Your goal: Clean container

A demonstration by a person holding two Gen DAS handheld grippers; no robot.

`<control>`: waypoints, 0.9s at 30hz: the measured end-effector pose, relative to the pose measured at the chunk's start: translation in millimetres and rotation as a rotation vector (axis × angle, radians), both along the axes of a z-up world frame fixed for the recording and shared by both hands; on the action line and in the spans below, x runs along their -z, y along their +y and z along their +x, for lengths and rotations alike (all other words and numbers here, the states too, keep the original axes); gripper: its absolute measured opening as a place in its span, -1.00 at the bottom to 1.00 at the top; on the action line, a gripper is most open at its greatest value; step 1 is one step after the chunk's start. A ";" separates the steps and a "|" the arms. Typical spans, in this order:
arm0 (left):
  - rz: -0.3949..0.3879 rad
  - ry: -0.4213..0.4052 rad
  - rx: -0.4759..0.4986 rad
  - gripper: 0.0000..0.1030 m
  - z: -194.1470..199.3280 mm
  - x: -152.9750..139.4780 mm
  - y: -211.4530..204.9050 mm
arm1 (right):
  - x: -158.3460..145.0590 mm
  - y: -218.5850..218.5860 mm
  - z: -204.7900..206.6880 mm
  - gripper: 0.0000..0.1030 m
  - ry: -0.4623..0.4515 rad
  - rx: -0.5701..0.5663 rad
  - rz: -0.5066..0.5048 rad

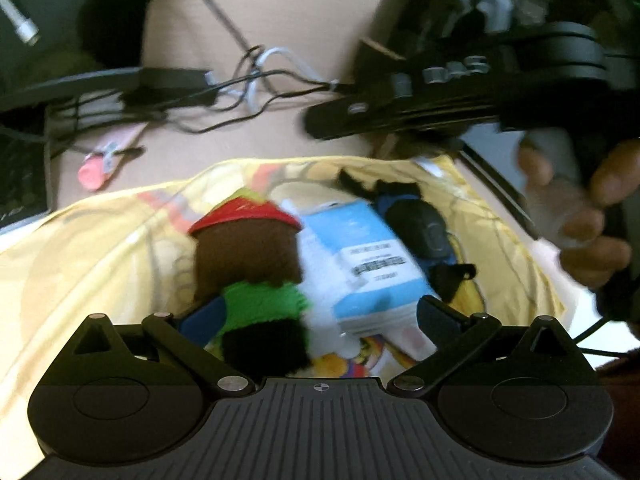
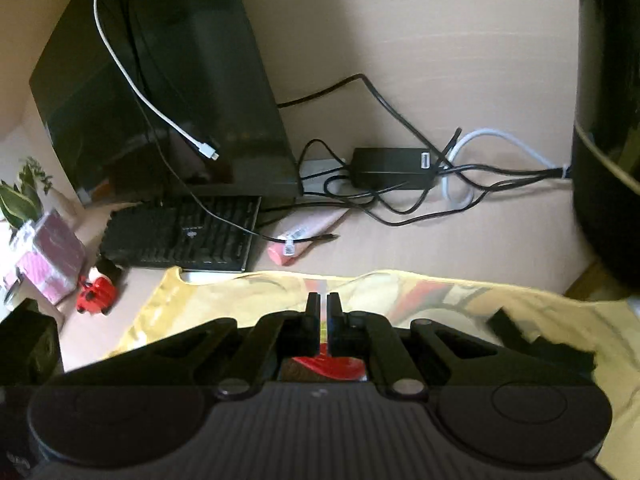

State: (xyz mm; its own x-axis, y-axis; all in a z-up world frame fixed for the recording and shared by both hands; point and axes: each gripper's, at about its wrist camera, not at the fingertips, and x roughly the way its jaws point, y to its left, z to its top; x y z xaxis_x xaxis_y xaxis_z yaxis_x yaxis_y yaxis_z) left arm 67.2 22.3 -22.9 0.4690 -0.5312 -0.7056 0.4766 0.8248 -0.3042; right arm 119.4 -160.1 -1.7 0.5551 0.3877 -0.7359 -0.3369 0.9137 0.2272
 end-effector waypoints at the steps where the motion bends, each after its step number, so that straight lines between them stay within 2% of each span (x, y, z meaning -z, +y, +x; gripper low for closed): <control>1: -0.005 0.010 -0.009 1.00 0.4 1.5 2.0 | -2.6 -1.8 -0.2 -0.72 -0.008 -0.003 -0.002; 4: -0.015 0.034 -0.013 1.00 0.9 5.7 1.6 | -3.8 -5.6 -1.6 -0.63 -0.017 -0.011 -0.027; 8: 0.029 0.023 -0.008 1.00 2.2 7.0 -5.5 | 14.0 4.3 -4.0 -0.63 0.050 -0.081 -0.042; 11: 0.026 0.026 -0.007 1.00 3.4 7.5 -2.2 | 25.1 19.2 -0.9 -0.59 0.077 -0.118 -0.060; 14: 0.022 0.035 -0.021 1.00 6.0 8.9 4.2 | 33.6 34.9 7.3 -0.38 0.112 -0.130 -0.090; 16: 0.021 0.040 -0.032 1.00 7.9 10.4 8.7 | 43.8 41.0 13.7 -0.12 0.152 -0.144 -0.079; 17: 0.018 0.044 -0.033 1.00 8.7 11.3 10.7 | 48.9 44.8 15.4 -0.13 0.172 -0.151 -0.067; 21: 0.011 0.047 -0.046 1.00 10.4 11.5 16.4 | 54.5 64.2 14.8 -0.67 0.165 -0.200 -0.035; 24: 0.025 0.035 -0.077 1.00 11.0 7.1 21.3 | 51.6 74.0 11.8 -0.83 0.122 -0.217 -0.008; 27: 0.056 0.000 -0.103 1.00 9.0 -4.2 26.0 | 48.9 73.7 14.5 -0.86 0.131 -0.205 0.078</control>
